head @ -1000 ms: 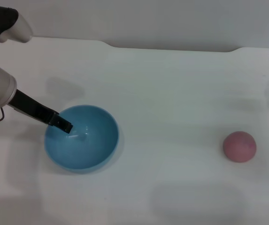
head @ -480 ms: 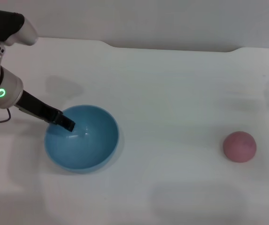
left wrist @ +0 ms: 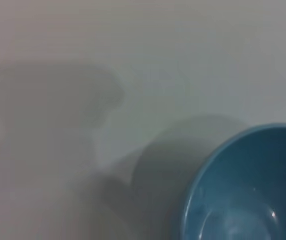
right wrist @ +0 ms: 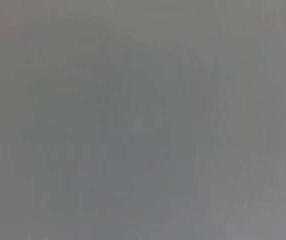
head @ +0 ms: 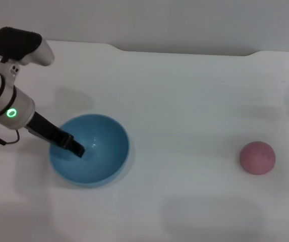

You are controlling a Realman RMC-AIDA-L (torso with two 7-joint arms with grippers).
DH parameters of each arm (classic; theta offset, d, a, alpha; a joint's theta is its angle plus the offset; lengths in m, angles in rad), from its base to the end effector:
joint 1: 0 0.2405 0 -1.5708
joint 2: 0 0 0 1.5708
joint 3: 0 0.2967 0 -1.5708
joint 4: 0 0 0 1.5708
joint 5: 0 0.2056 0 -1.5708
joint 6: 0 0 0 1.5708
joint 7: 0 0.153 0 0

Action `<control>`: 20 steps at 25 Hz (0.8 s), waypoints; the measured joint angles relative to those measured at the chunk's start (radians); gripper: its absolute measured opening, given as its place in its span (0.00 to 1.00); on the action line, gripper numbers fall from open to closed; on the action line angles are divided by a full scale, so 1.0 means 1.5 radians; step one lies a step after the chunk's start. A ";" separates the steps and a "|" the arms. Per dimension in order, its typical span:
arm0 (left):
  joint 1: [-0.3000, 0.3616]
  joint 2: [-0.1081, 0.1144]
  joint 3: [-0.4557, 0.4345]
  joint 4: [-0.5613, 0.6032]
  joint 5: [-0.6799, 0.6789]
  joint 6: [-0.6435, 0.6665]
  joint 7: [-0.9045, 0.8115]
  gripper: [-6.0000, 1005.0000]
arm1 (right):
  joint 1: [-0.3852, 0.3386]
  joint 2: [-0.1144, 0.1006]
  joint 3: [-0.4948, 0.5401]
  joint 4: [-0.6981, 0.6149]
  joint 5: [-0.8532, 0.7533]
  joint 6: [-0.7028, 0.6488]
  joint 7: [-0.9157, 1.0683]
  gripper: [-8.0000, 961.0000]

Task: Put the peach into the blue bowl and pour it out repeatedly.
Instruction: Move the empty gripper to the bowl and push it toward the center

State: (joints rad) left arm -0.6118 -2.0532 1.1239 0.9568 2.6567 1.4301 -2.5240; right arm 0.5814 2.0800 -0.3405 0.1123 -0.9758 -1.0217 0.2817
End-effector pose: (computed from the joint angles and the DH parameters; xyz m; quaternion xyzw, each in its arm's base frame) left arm -0.3094 0.3737 -0.0236 -0.8380 -0.4915 0.1642 0.1709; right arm 0.3670 0.3793 -0.0444 -0.6705 0.3486 0.2788 0.5927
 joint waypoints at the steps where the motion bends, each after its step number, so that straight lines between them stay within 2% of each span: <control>1: -0.001 0.000 0.002 -0.007 0.000 0.000 0.002 0.71 | 0.000 0.000 0.000 0.000 0.000 0.000 0.000 0.62; 5: -0.003 -0.001 0.009 -0.020 -0.001 -0.007 0.005 0.70 | 0.000 0.000 0.000 -0.001 0.000 -0.001 0.000 0.61; 8: -0.004 -0.001 0.010 -0.020 -0.003 -0.010 0.003 0.50 | 0.000 -0.001 0.000 -0.001 0.000 -0.001 0.000 0.61; 16: -0.005 -0.003 0.010 -0.021 -0.009 -0.012 -0.003 0.33 | 0.017 -0.002 0.000 0.012 0.000 0.009 0.007 0.60; 20: -0.005 -0.004 0.010 -0.022 -0.024 -0.018 -0.004 0.23 | 0.046 -0.003 0.000 0.012 0.000 0.059 0.035 0.60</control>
State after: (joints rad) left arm -0.6199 -2.0592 1.1391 0.9235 2.6208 1.4035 -2.5294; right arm 0.6503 2.0753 -0.3405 0.1309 -0.9756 -0.9325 0.3348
